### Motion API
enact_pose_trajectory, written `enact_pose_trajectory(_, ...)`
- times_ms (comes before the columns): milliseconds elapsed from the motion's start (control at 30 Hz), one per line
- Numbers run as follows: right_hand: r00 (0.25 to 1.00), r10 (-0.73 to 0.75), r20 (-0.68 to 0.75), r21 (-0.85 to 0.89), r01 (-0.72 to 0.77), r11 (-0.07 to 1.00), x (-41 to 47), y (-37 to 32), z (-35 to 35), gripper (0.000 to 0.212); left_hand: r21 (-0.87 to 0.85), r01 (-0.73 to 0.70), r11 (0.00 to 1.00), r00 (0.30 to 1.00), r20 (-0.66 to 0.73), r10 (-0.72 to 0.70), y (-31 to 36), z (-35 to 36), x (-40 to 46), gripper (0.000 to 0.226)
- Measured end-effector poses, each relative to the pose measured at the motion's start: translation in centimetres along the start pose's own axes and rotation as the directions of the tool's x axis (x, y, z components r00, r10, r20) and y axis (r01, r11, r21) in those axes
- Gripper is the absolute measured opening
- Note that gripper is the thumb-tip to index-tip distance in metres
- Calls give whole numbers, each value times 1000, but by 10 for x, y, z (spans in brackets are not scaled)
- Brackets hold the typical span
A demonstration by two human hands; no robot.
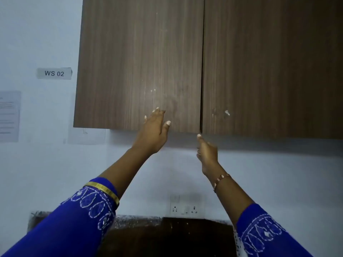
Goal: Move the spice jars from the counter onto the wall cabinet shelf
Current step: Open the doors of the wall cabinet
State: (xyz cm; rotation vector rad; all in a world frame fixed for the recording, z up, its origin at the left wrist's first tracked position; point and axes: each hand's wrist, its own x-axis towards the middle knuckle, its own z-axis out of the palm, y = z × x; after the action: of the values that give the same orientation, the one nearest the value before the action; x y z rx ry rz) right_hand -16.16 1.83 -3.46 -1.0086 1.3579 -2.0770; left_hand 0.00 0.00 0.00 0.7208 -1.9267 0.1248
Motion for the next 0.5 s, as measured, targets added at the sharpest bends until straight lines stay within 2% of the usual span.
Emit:
enact_pose_trajectory(100, 996, 69, 59, 156, -78, 985, 23, 1, 18, 56, -19, 0, 1000, 1000, -10, 0, -16, 6, 16, 49)
enact_pose_trajectory(233, 985, 88, 146, 309, -130, 942, 44, -2, 39, 45, -70, -7, 997, 1000, 4, 7, -30, 17, 29, 49)
enact_pose_trajectory(400, 972, 107, 207, 536, -205, 819, 63, 0, 49, 48, -113, -25, 993, 1000, 3, 25, -36, 24, 38, 49)
enact_pose_trajectory(500, 978, 54, 203, 612, -170, 772, 60, 5, 49, 46, -95, -54, 994, 998, 17, 56, -30, 25, 40, 50)
